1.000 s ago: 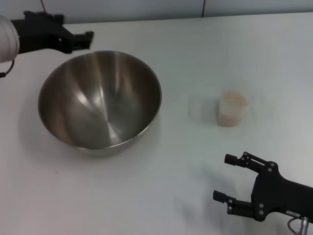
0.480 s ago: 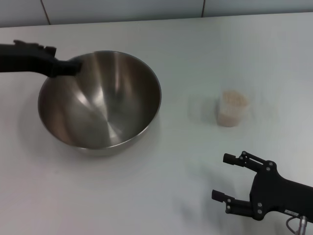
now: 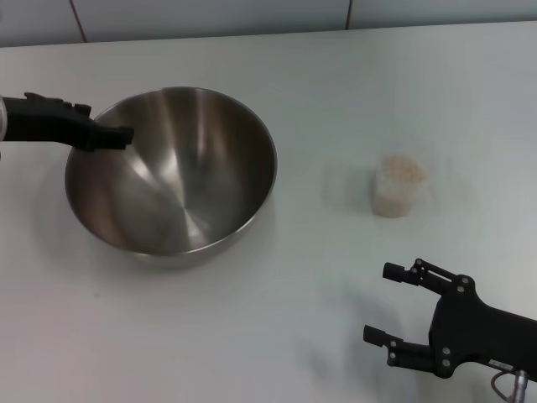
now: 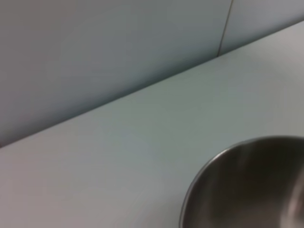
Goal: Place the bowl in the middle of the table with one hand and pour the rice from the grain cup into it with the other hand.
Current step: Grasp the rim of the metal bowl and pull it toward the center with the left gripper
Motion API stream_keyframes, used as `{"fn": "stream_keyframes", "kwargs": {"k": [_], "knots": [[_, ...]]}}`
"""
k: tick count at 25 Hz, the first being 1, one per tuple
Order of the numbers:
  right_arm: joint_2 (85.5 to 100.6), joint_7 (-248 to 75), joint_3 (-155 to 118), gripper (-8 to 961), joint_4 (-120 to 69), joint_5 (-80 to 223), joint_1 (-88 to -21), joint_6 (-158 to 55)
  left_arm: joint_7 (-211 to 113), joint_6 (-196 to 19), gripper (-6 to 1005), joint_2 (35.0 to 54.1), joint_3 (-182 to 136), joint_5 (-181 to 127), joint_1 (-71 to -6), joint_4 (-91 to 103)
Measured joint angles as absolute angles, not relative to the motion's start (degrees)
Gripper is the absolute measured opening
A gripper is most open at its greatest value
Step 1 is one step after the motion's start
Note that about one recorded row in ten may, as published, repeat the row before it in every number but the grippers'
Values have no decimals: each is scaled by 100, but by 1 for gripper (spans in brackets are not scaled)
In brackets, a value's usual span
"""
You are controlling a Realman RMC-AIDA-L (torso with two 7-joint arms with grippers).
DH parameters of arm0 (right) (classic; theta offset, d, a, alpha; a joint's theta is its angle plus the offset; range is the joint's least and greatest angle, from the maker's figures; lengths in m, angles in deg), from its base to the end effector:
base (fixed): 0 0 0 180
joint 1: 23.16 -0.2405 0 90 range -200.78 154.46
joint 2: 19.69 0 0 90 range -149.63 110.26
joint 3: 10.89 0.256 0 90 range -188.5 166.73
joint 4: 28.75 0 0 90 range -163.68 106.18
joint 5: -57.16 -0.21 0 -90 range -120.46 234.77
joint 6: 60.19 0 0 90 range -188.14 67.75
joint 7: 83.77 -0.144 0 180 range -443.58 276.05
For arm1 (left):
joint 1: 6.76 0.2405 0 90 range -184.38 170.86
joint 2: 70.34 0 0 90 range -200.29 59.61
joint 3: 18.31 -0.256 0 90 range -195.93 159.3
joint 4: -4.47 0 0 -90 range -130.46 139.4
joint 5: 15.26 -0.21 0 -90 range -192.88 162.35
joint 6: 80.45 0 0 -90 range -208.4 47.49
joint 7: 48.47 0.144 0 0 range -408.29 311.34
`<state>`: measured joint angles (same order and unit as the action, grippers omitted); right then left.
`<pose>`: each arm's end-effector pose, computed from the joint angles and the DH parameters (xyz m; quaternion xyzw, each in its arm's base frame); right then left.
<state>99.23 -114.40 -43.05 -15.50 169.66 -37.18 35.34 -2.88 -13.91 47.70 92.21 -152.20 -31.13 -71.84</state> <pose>0.3277 0.1927 -0.0496 -0.9200 0.1088 0.3124 0.2102 -0.2269 0.3810 0.0451 -0.8895 -0.3279 -0.0028 0.3181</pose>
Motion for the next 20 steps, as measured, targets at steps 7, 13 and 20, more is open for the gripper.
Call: {"fn": "stream_keyframes", "kwargs": {"k": [7,13,20], "knots": [[9923,-11433,-4305,828,-1548,16965,-3719,3544,-286,-1535,705,4773,9214,-15498,-3301,-6741],[9923,-11443,-4305,829,-1548,16965,-3722,3540,-286,-1605,702,4772,9172,-15511,-3364,-6536],[9922,-11446,-4305,830,-1548,16965,-3722,3540,-285,-1690,661,4770,9199,-15573,-3413,-6399]]}}
